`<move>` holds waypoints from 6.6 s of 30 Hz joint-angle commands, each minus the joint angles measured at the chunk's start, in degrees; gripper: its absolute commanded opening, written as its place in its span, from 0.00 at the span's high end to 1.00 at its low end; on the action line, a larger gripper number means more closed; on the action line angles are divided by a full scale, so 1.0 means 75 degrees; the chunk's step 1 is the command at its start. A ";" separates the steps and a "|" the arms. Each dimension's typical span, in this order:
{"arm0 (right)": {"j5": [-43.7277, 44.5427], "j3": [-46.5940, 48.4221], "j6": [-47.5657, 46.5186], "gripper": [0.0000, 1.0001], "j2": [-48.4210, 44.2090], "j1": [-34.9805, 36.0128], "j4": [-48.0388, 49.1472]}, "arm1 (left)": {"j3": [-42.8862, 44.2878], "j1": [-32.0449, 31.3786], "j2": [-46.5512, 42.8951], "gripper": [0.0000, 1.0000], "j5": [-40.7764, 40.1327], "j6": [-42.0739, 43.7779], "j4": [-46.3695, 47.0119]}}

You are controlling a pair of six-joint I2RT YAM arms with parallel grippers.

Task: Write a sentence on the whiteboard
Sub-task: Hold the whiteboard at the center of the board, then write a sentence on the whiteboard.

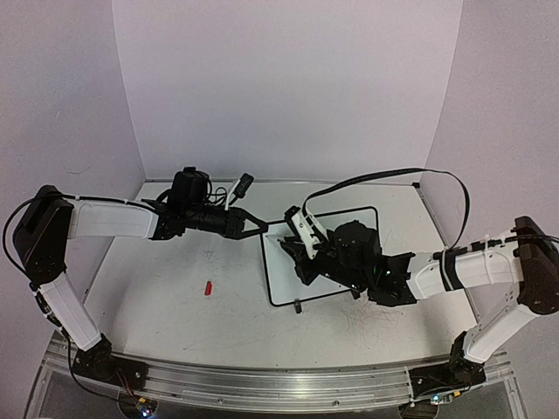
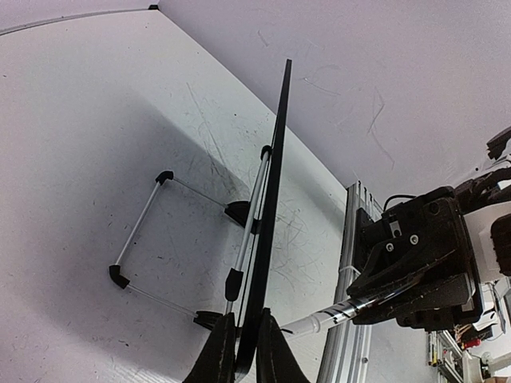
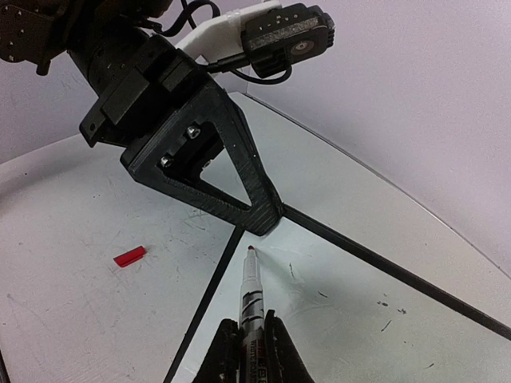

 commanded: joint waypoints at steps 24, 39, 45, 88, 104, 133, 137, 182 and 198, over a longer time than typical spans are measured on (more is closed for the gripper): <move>0.0283 -0.0371 0.0408 1.00 -0.0065 0.0195 -0.0182 | 0.0125 0.0025 -0.0168 0.90 0.0073 0.0097 0.0241; 0.0588 -0.0280 0.0356 1.00 0.0002 0.0218 -0.0151 | 0.0135 0.0022 -0.0156 0.90 0.0118 0.0083 0.0241; 0.0798 -0.0203 0.0259 1.00 0.0025 0.0217 0.0021 | 0.0135 0.0023 -0.0162 0.90 0.0132 0.0072 0.0241; 0.1090 -0.0222 0.0418 1.00 0.0030 0.0218 0.0000 | 0.0129 0.0025 -0.0203 0.91 0.0144 0.0083 0.0241; 0.1026 -0.0413 0.0687 1.00 -0.0160 0.0226 -0.0227 | 0.0123 0.0022 -0.0224 0.91 0.0138 0.0095 0.0241; 0.1113 -0.0590 0.0909 1.00 -0.0191 0.0296 -0.0302 | 0.0148 0.0023 -0.0183 0.91 0.0182 0.0075 0.0241; 0.1306 -0.0528 0.0885 1.00 -0.0222 0.0296 -0.0258 | 0.0158 0.0024 -0.0154 0.91 0.0205 0.0060 0.0241; 0.0858 -0.1111 0.0743 1.00 -0.0848 0.0277 0.0541 | 0.0158 0.0033 -0.0233 0.91 0.0159 0.0107 0.0241; 0.1503 -0.0786 0.0765 1.00 -0.0440 0.0268 0.0770 | 0.0135 0.0017 -0.0270 0.91 0.0202 0.0083 0.0241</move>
